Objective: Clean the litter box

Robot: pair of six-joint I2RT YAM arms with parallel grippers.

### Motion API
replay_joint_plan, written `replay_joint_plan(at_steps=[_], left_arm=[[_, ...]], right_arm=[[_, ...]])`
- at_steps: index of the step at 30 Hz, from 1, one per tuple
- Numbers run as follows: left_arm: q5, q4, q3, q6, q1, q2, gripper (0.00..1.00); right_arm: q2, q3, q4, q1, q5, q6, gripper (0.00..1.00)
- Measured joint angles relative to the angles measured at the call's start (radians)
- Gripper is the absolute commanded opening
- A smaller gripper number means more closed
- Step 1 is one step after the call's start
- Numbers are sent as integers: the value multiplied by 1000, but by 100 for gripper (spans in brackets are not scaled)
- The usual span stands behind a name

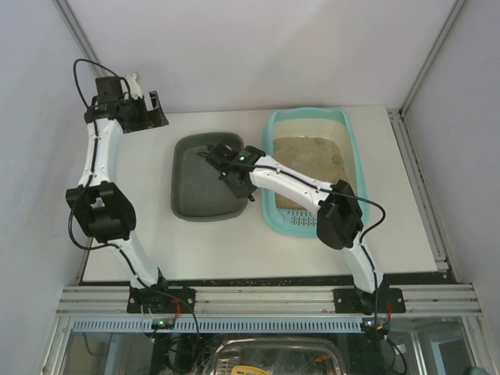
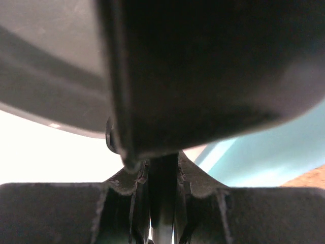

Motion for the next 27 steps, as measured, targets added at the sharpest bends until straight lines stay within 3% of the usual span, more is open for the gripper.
replay_joint_plan(at_steps=[6, 14, 22, 27], left_arm=[[3, 34, -47, -45, -1, 2, 100], [22, 111, -46, -57, -13, 4, 100], [63, 120, -23, -82, -45, 53, 100], [123, 89, 11, -89, -81, 77, 100]], right_arm=[[34, 21, -2, 69, 228, -51, 0], [37, -39, 60, 105, 371, -134, 0], [37, -55, 85, 110, 436, -156, 0], [23, -15, 41, 72, 304, -117, 0]])
